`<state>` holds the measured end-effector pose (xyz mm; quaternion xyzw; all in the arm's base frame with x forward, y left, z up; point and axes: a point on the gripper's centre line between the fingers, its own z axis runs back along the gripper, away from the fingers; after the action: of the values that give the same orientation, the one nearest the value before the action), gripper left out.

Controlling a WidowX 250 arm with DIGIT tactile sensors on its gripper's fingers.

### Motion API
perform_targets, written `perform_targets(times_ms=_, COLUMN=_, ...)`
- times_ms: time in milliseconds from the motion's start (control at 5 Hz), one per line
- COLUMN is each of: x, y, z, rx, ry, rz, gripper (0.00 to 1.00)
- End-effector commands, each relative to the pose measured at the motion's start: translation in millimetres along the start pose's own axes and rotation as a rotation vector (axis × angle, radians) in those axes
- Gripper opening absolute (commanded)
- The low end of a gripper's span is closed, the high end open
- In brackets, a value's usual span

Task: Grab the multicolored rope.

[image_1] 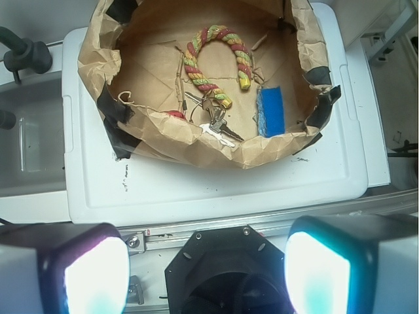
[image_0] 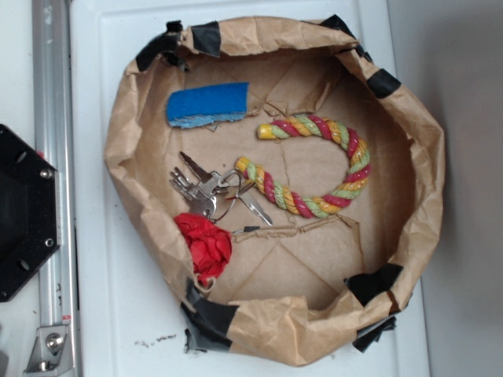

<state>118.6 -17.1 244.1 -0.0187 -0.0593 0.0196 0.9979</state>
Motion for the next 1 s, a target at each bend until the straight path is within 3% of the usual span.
perform_targets(times_ms=0, x=0.0, y=0.0, z=0.0, rx=0.0, ry=0.0, rz=0.0, gripper=1.0)
perform_targets(times_ms=200, x=44.9, y=29.6, z=-54.5, rx=0.008, ry=0.067, rz=0.207, gripper=1.0)
perform_targets(times_ms=400, x=89.9, y=47.8, z=-81.3, rx=0.085, ry=-0.047, rz=0.387, gripper=1.0)
perform_targets(times_ms=600, x=129.2, y=65.7, z=-108.2, rx=0.133, ry=-0.255, rz=0.629, gripper=1.0)
perform_targets(times_ms=800, x=151.5, y=71.1, z=-141.0, rx=0.214, ry=-0.282, rz=0.859, gripper=1.0)
